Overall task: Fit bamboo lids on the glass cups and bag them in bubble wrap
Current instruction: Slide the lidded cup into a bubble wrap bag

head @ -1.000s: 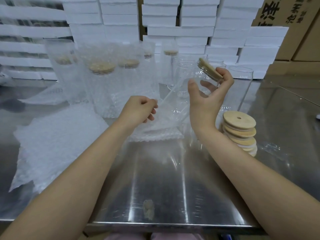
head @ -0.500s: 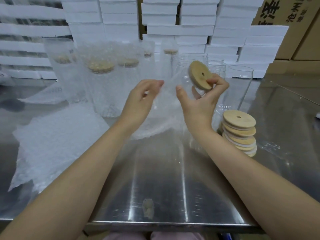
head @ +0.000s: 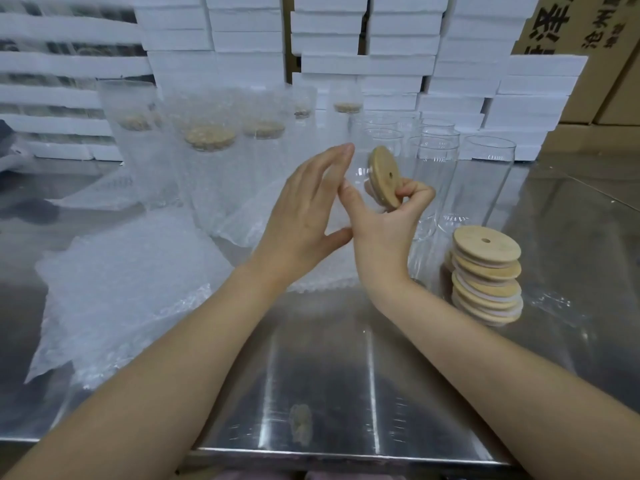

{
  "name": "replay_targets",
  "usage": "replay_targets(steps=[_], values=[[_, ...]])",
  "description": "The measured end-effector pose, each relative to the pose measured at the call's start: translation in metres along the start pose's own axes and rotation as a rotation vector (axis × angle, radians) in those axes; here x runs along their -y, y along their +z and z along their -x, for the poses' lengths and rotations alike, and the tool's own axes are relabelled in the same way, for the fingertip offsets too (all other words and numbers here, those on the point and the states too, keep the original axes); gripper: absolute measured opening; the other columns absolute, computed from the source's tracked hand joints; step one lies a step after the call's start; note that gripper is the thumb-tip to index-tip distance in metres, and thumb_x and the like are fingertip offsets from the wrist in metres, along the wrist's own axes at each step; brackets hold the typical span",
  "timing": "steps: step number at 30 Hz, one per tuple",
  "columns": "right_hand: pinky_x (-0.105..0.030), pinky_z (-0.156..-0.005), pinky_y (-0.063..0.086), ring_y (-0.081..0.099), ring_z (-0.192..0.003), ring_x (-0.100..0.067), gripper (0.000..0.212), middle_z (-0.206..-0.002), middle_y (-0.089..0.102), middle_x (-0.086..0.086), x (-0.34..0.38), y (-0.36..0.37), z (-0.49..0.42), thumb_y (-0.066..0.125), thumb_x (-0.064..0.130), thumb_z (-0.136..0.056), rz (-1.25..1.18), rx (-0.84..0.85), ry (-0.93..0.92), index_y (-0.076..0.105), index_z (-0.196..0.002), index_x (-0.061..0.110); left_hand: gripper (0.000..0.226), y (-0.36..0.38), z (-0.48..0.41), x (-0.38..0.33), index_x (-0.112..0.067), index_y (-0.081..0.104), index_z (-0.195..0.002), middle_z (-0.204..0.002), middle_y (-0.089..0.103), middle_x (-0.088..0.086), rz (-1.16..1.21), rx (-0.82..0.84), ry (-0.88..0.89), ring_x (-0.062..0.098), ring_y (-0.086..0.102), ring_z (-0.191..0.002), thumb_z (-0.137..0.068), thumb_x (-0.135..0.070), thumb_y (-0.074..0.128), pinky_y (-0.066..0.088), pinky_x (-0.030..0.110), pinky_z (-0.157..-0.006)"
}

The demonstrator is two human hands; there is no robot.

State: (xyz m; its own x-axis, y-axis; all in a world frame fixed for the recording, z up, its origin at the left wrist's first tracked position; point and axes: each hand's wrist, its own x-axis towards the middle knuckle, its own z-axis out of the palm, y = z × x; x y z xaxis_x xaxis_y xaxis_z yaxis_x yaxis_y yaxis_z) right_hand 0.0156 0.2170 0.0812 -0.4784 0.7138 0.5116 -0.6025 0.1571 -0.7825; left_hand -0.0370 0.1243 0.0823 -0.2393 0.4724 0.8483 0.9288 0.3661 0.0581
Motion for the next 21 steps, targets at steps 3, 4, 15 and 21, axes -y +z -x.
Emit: replay_targets(steps=[3,4,15,21], values=[[-0.012,-0.078,0.047,0.051,-0.111,-0.038,0.057,-0.118,0.045,-0.023,0.003,-0.007,-0.013,0.082,0.014,-0.074,-0.037,-0.023,-0.016,0.028,-0.087,0.025,0.11,-0.01,-0.005,0.006,-0.007,0.017,-0.151,-0.155,0.027,0.014,0.005,0.095,-0.075,0.025,0.028,-0.143,-0.07,-0.055,0.075,0.025,0.046,-0.117],[-0.016,-0.078,0.048,0.051,-0.108,-0.04,0.057,-0.116,0.046,-0.026,0.005,-0.009,-0.017,0.083,0.02,-0.071,-0.044,-0.027,-0.02,0.028,-0.087,0.024,0.113,-0.015,-0.006,0.011,-0.007,0.021,-0.151,-0.155,0.029,0.011,-0.056,0.116,-0.085,0.024,0.027,-0.142,-0.067,-0.062,0.072,0.02,0.045,-0.119],[-0.033,-0.068,0.034,0.035,-0.062,-0.008,0.059,-0.068,0.033,0.007,-0.012,-0.011,-0.016,0.081,0.049,-0.06,0.003,0.294,0.133,0.029,-0.072,0.022,0.099,-0.024,-0.007,0.011,-0.009,0.043,-0.143,-0.131,0.056,0.012,-0.317,0.094,-0.008,0.031,0.053,-0.118,-0.056,-0.031,0.085,0.038,0.039,-0.097],[-0.034,-0.074,0.034,0.039,-0.074,-0.019,0.056,-0.068,0.039,0.003,-0.02,-0.014,-0.019,0.074,0.05,-0.067,-0.035,0.457,0.193,0.028,-0.062,0.018,0.096,-0.022,-0.008,0.004,-0.011,0.045,-0.143,-0.128,0.057,0.014,-0.314,0.109,0.005,0.034,0.056,-0.114,-0.056,-0.026,0.084,0.043,0.042,-0.088]])
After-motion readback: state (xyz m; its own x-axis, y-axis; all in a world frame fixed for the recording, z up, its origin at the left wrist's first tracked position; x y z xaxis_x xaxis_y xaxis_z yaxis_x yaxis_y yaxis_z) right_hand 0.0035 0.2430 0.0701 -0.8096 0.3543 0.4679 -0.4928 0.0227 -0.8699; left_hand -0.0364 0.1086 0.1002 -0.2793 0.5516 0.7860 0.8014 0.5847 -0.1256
